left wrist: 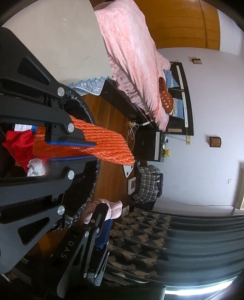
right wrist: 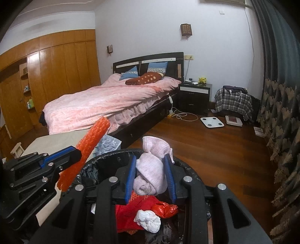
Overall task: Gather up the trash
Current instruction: 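Open both tools over the bin to drop the mesh strip and sock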
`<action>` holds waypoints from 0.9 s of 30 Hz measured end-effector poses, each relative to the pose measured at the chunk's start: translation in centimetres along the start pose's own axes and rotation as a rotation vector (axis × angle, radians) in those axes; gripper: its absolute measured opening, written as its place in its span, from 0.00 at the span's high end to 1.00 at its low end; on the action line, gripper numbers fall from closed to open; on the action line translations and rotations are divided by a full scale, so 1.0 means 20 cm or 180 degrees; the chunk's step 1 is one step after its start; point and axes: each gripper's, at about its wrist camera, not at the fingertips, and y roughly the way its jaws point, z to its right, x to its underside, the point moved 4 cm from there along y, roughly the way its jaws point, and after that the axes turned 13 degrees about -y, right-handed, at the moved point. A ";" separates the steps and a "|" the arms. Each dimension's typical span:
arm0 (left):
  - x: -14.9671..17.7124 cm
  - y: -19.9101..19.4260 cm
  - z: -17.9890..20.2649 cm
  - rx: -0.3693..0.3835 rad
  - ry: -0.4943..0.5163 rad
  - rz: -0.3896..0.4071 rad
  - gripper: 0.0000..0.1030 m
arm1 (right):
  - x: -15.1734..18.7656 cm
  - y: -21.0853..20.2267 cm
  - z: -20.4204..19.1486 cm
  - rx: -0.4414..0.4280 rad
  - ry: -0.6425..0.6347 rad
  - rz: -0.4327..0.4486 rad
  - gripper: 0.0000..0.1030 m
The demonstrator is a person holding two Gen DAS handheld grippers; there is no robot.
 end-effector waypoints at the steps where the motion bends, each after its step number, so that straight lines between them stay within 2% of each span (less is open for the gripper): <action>1: 0.00 0.01 0.00 0.0000 -0.0001 -0.0014 0.92 | 0.01 0.01 0.00 0.0000 0.0001 -0.0017 0.71; 14: 0.06 0.19 -0.02 -0.0020 0.0011 -0.0200 0.92 | 0.10 0.15 0.03 -0.0004 0.0024 -0.0198 0.71; 27: 0.08 0.31 -0.03 0.0016 -0.0010 -0.0327 0.92 | 0.12 0.22 0.03 0.0000 0.0030 -0.0278 0.71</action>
